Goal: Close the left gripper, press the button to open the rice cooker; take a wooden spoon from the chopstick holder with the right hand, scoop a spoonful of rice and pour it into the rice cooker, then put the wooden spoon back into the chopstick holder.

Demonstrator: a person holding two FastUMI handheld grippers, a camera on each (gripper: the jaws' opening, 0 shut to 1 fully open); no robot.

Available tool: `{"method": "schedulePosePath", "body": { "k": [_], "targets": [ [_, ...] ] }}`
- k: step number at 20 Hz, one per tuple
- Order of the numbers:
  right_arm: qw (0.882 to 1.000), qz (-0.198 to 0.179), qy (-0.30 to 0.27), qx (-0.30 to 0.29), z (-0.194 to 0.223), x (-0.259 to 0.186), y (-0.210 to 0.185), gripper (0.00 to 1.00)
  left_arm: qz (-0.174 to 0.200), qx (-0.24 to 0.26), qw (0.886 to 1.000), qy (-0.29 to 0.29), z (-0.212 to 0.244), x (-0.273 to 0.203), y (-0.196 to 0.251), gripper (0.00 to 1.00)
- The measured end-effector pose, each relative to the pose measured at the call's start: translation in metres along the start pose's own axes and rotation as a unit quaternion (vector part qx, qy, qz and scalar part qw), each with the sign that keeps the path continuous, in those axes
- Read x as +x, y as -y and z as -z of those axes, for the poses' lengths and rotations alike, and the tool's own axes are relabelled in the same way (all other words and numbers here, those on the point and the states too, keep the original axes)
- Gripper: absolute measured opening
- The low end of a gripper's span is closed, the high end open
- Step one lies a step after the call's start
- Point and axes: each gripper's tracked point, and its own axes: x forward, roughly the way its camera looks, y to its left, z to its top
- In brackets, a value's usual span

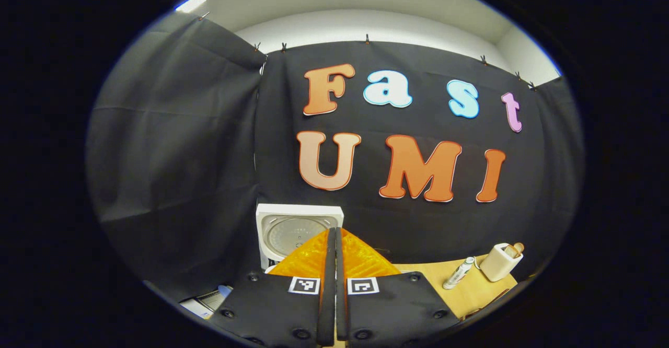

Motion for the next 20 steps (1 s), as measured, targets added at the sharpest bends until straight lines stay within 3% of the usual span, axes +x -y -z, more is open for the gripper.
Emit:
{"method": "schedulePosePath", "body": {
  "k": [2,5,9,11,12,13,14,16,18,19,20],
  "targets": [
    [1.000,-0.008,-0.014,0.008,0.010,0.011,0.002,0.95,0.012,0.003,1.000,0.006,-0.005,-0.011,0.013,0.21],
    [0.999,-0.028,-0.036,0.021,0.021,0.031,-0.003,0.95,0.006,0.015,1.000,0.016,-0.014,-0.025,0.019,0.58],
    [0.996,-0.052,-0.070,0.030,0.038,0.048,-0.008,0.92,0.008,0.022,1.000,0.014,-0.013,-0.045,0.029,0.53],
    [0.993,-0.064,-0.088,0.043,0.043,0.058,-0.011,0.88,0.004,0.019,1.000,0.009,-0.009,-0.053,0.028,0.73],
    [0.992,-0.069,-0.097,0.049,0.046,0.063,-0.014,0.87,-0.001,0.018,1.000,0.008,-0.009,-0.057,0.026,0.78],
    [0.990,-0.075,-0.104,0.056,0.047,0.068,-0.016,0.80,-0.006,0.019,1.000,0.007,-0.008,-0.060,0.023,0.82],
    [0.989,-0.081,-0.111,0.062,0.049,0.071,-0.017,0.82,-0.011,0.020,1.000,0.006,-0.008,-0.063,0.022,0.82],
    [0.986,-0.087,-0.125,0.073,0.053,0.080,-0.019,0.78,-0.022,0.025,0.999,0.005,-0.008,-0.068,0.018,0.82],
    [0.983,-0.091,-0.135,0.085,0.055,0.088,-0.022,0.64,-0.032,0.029,0.999,0.003,-0.005,-0.071,0.014,0.82],
    [0.981,-0.096,-0.141,0.091,0.058,0.089,-0.024,0.50,-0.036,0.030,0.999,0.002,-0.004,-0.072,0.012,0.82],
    [0.980,-0.100,-0.144,0.097,0.061,0.091,-0.025,0.50,-0.040,0.029,0.999,-0.001,-0.003,-0.071,0.011,0.82]
  ]
}}
